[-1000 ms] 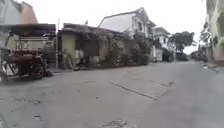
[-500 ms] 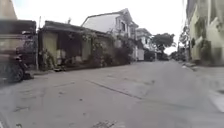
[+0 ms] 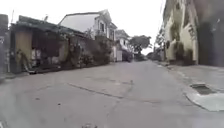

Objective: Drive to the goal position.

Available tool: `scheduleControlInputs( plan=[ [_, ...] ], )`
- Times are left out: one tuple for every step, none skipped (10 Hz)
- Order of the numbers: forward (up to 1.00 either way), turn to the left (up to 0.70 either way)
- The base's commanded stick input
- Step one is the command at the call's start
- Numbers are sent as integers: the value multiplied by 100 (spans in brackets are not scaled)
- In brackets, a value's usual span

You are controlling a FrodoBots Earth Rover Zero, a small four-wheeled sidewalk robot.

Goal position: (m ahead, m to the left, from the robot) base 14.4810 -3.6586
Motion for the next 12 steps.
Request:
scheduleControlInputs(
  plan=[
    [0,-100],
    [0,-100],
    [0,-100],
    [0,-100],
    [0,-55],
    [0,0],
    [0,0],
    [13,0],
    [82,0],
    [100,0],
    [100,0],
    [100,0]
  ],
)
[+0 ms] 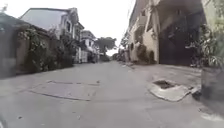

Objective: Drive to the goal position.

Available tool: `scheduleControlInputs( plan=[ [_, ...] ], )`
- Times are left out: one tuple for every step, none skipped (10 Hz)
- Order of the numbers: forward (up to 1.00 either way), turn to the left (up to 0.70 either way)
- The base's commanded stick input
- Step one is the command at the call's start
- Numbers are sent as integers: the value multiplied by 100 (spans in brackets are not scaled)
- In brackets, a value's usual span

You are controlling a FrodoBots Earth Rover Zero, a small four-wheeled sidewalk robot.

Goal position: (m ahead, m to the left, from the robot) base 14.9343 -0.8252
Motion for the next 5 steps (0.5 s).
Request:
scheduleControlInputs(
  plan=[
    [100,0],
    [100,0],
    [100,0],
    [100,0],
    [100,0]
  ],
)
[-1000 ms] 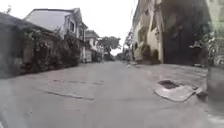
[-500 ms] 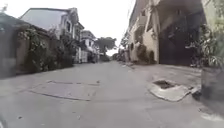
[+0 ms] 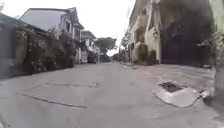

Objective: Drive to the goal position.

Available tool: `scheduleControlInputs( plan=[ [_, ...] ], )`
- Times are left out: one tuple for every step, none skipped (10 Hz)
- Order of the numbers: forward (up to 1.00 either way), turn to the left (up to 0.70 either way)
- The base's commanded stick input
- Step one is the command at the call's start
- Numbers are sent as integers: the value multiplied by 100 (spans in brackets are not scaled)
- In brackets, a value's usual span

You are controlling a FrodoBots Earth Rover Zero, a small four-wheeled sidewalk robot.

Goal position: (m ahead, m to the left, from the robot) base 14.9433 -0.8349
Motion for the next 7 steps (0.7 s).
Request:
scheduleControlInputs(
  plan=[
    [100,0],
    [100,0],
    [100,0],
    [100,0],
    [100,0],
    [100,0],
    [100,-29]
  ],
)
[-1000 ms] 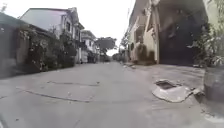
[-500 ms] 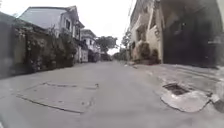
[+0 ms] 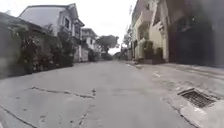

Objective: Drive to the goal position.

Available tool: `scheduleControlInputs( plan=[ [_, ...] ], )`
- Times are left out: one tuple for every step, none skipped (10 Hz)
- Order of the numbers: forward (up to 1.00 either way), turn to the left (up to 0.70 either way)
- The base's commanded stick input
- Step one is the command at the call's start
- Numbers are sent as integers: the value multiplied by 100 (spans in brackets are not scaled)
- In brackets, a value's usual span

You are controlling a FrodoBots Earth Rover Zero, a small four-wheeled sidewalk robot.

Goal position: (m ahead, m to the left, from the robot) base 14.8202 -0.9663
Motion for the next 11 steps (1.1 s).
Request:
scheduleControlInputs(
  plan=[
    [100,-40],
    [100,-40],
    [100,-12],
    [100,0],
    [100,0],
    [100,0],
    [100,0],
    [100,0],
    [100,0],
    [100,0],
    [100,0]
  ],
)
